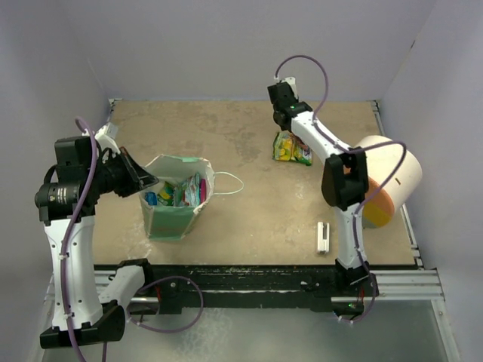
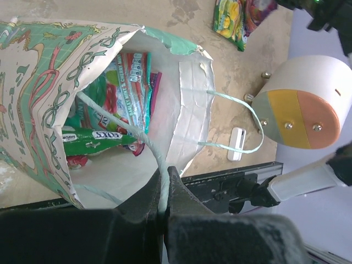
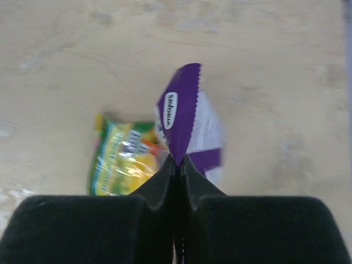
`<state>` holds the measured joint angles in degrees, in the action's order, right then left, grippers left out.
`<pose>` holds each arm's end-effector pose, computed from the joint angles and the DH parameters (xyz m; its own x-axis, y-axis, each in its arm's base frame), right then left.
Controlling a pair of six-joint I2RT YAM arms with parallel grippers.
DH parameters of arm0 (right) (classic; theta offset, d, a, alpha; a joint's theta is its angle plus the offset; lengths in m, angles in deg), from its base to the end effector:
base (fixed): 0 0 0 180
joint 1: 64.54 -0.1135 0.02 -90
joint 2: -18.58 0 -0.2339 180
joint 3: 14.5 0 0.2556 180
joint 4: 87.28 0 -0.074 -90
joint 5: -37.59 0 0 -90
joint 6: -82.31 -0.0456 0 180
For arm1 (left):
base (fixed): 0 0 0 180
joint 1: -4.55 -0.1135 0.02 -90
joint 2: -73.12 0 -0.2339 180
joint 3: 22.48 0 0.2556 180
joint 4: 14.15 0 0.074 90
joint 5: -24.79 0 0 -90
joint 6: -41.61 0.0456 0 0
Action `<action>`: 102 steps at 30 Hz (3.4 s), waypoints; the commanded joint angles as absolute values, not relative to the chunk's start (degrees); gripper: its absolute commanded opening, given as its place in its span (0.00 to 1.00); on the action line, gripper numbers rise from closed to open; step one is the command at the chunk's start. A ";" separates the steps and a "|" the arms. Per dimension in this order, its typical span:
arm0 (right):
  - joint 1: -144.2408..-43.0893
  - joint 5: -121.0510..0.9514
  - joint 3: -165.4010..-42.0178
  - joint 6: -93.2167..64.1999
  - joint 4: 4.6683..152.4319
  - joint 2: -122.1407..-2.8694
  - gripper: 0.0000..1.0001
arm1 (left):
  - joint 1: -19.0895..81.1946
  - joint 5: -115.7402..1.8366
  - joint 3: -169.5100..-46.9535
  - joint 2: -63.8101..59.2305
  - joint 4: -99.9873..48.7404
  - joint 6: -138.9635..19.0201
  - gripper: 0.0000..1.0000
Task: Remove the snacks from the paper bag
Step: Place the snack at the center of the board, then adjust the paper bag at the center of the board, then take out the snack from the paper bag.
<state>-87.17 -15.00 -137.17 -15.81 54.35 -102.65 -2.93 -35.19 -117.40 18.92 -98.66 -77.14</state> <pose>0.4582 0.1610 0.2537 -0.5289 -0.0989 -0.8429 0.2195 0.9434 -0.2485 0.1604 -0.0019 0.3914 -0.7196 -0.5145 -0.4664 -0.1149 0.7505 -0.6508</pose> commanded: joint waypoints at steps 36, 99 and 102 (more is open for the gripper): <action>-109.39 -85.49 -116.66 -51.06 65.87 -94.91 0.58 | -3.09 -43.08 -126.11 11.90 -90.99 -78.27 0.00; -127.46 -31.70 -122.55 -66.70 71.16 -93.35 0.45 | -3.10 -29.70 -120.22 12.32 -94.93 -80.50 0.00; -127.48 -28.36 -124.00 -66.76 69.14 -94.78 0.46 | -3.17 -30.68 -120.87 11.94 -95.77 -80.28 0.00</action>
